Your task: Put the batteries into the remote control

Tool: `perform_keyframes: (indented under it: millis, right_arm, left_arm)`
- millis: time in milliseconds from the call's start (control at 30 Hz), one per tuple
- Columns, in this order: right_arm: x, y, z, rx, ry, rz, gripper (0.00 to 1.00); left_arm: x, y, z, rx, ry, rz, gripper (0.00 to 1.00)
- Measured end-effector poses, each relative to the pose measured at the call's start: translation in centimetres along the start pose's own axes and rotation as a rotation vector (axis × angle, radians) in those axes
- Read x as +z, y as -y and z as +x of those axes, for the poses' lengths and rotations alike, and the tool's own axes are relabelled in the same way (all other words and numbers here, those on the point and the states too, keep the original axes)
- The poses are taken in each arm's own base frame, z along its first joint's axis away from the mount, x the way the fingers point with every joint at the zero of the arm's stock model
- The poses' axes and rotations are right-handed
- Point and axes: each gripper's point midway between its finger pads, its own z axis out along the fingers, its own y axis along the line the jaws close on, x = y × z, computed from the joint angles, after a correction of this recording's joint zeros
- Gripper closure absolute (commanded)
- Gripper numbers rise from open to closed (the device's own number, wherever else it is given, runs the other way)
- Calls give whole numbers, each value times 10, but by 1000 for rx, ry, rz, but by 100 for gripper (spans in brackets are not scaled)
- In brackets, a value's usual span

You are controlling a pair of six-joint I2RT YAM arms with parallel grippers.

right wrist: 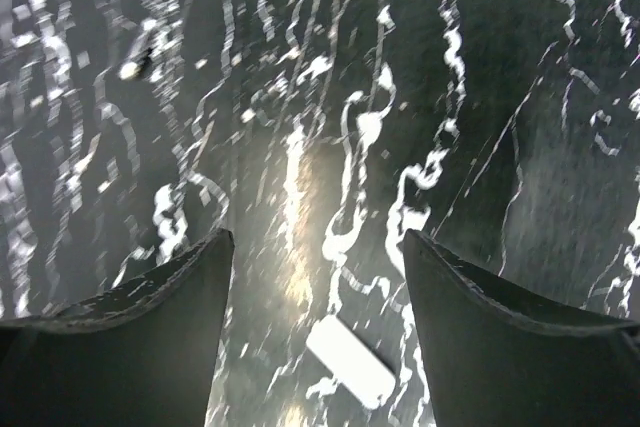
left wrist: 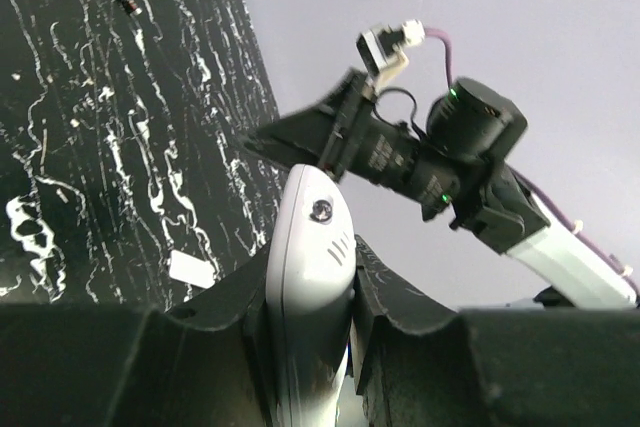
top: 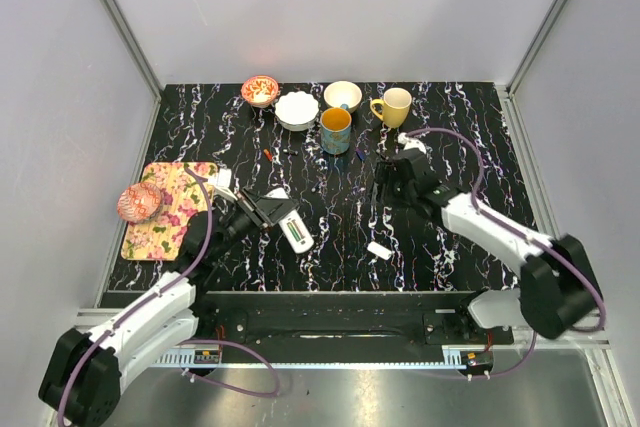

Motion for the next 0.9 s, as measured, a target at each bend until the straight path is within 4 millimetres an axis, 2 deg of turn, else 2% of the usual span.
perform_keyframes:
  millis: [100,167,233,333,433,567,667,800,900]
  right_arm:
    - [32,14,-1,-45,-20,84,41]
    - [57,8,-5,-67,-49,80,44]
    - [76,-4,-12,-63,-62,53,43]
    - [102,-23,-23,-50,-62,15,36]
    - [116,-26,-26,-49,-50,33,35]
    - [129,-15,-27,-83,-36,89,38]
    - [139,-19,-32,-96,-44,85,39]
    - [144,-45,-38,-59,-32,42,39]
    - [147,-80,-36,-29,-25,5,39]
  left_arm:
    - [-5,-5,4,18,-30,-18,100]
    - [-7,-6,6,23,-43,-14,100]
    - [-10,-6,8,26,-55,-8,100]
    - [-14,-9,10,26,-60,-4,100]
    - [-19,-10,11,30,-58,8,100]
    - [-22,-2,10,46,-51,38,100]
    - [-22,-2,10,49,-51,38,100]
    - [-23,-5,10,47,-49,31,100]
    - [-23,-8,11,42,-46,29,100]
